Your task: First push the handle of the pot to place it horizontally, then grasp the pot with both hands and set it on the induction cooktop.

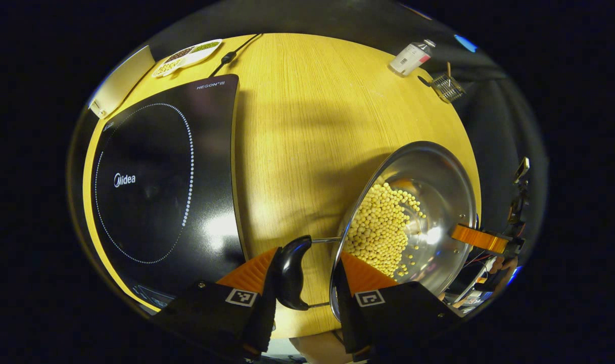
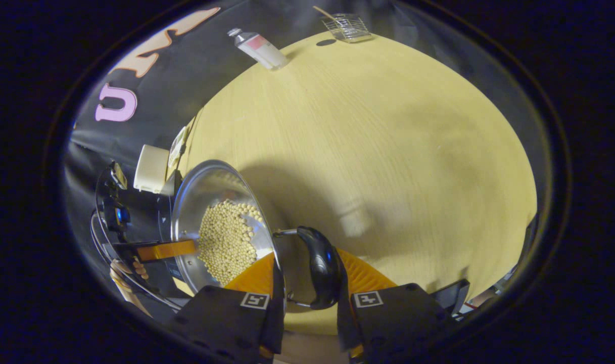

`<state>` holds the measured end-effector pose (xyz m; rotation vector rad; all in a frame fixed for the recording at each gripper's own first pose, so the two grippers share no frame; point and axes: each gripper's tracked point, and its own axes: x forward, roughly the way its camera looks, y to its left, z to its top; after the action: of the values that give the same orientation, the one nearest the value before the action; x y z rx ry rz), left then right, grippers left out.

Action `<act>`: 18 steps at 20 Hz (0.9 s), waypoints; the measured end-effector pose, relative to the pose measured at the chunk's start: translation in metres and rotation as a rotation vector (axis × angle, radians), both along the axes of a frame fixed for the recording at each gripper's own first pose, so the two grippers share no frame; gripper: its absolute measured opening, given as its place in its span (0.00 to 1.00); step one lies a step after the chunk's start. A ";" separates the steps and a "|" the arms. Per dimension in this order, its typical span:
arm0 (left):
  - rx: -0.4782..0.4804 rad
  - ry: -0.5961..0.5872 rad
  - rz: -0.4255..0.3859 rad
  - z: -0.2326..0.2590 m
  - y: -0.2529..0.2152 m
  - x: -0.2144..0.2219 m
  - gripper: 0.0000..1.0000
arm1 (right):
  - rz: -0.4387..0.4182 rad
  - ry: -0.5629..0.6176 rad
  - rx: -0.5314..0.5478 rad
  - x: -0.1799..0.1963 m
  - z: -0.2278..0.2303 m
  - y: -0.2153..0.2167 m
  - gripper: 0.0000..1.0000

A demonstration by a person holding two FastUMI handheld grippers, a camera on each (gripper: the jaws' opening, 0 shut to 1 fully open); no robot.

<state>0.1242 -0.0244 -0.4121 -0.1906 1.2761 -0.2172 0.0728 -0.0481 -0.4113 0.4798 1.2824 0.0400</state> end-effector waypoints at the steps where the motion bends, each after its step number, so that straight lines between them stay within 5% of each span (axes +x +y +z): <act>1: -0.002 -0.002 -0.003 0.002 0.000 -0.002 0.56 | -0.001 0.004 -0.005 -0.003 0.002 0.000 0.46; 10: -0.017 -0.044 -0.039 0.043 0.025 -0.026 0.55 | -0.016 -0.017 -0.031 -0.025 0.050 0.027 0.46; 18: -0.004 -0.090 0.000 0.073 0.103 -0.045 0.55 | 0.028 -0.067 -0.026 -0.027 0.075 0.103 0.46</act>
<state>0.0797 0.0784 -0.3395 -0.1823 1.1863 -0.2266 0.0459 0.0546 -0.3368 0.4351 1.2225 0.0627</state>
